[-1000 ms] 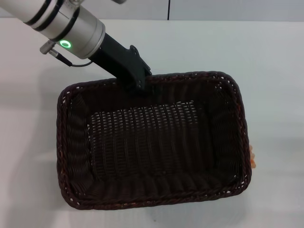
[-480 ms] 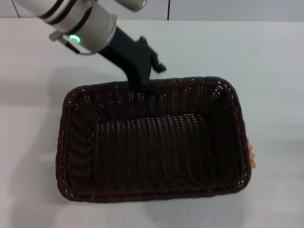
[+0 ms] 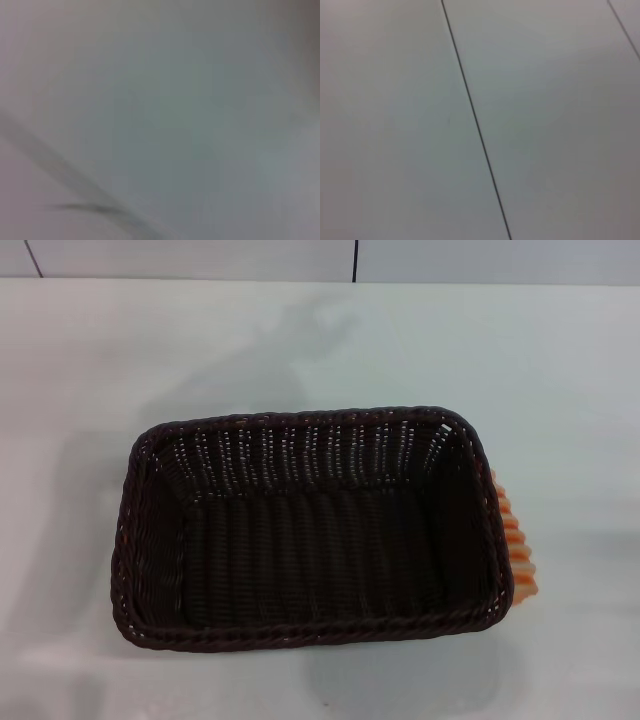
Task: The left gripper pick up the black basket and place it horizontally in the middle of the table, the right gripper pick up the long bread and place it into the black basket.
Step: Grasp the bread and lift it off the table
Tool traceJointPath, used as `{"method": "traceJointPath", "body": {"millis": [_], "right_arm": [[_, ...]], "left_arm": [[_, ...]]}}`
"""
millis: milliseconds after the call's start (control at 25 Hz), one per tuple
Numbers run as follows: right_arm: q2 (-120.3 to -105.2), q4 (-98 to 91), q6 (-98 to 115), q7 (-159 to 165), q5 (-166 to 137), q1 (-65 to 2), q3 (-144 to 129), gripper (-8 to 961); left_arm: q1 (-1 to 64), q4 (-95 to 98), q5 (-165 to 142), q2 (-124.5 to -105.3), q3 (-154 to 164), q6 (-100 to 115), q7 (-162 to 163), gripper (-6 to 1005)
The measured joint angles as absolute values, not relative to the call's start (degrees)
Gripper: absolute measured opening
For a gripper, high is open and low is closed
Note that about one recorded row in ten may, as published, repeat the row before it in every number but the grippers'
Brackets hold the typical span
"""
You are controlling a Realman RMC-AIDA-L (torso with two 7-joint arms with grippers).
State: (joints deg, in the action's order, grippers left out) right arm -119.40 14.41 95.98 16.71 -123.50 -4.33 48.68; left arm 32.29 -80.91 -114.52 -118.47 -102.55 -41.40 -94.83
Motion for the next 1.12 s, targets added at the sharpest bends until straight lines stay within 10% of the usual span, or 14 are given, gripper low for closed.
{"method": "traceJointPath", "body": {"millis": [480, 1120], "right_arm": [[-119.28, 14.27, 95.32, 16.57, -123.58, -7.3, 43.39, 740], [-118.79, 15.3, 88.87, 20.82, -123.77, -6.35, 29.66, 740]], "left_arm": [[18.28, -73.5, -135.05, -118.2, -76.74, 41.1, -71.85, 643], [14.7, -35.75, -164.7, -117.95, -87.7, 62.9, 9.95, 766]]}}
